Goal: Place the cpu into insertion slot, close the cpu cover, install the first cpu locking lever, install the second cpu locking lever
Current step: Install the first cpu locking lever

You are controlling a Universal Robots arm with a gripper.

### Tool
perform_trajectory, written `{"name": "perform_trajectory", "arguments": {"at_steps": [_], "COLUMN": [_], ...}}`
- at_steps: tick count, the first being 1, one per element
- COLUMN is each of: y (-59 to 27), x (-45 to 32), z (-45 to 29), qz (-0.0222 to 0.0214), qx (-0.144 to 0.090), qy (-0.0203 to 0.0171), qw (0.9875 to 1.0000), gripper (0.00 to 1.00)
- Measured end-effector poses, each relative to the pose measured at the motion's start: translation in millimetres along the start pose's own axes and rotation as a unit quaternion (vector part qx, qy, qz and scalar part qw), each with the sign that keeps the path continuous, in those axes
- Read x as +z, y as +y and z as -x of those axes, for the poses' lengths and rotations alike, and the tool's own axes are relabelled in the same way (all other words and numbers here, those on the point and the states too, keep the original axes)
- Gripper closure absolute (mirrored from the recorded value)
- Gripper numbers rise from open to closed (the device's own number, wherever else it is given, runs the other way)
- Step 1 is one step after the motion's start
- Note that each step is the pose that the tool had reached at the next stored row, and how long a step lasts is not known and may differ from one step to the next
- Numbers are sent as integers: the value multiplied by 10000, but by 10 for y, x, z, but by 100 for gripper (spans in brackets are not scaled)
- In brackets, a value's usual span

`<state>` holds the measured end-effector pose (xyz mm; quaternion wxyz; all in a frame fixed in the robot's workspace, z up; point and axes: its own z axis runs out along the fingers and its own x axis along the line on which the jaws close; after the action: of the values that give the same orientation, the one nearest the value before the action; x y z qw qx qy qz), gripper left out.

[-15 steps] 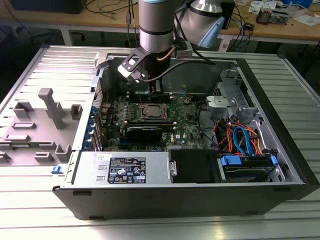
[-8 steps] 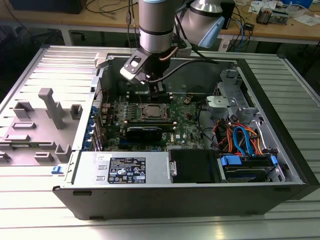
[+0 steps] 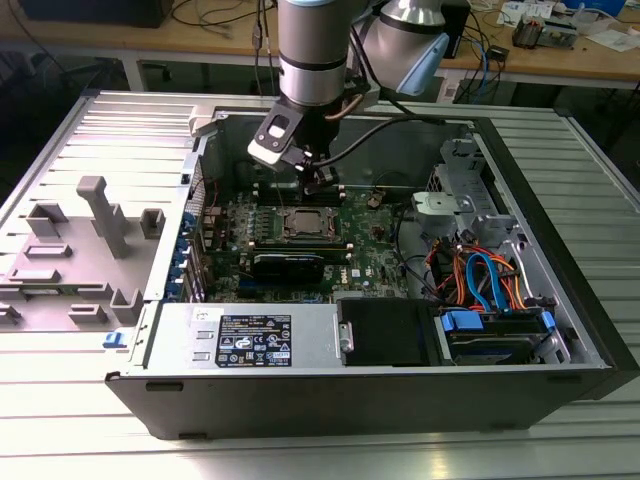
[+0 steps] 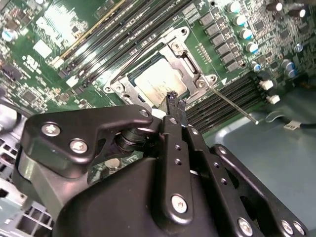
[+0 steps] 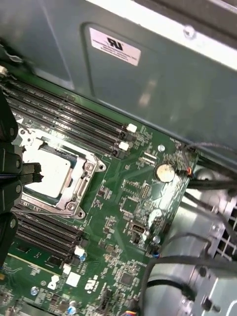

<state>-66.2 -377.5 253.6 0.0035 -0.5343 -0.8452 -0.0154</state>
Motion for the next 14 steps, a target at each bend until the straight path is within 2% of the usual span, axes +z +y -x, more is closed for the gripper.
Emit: {"name": "perform_trajectory", "arguments": {"at_steps": [4,9,14], "y": [0,0,0], "x": [0,0,0], "z": [0,0,0], "qz": [-6,-16,-16], "qx": [-285,-691,-701], "qy": [6,15,15], "qw": [9996,9976,9975], "gripper": [89,89,89]}}
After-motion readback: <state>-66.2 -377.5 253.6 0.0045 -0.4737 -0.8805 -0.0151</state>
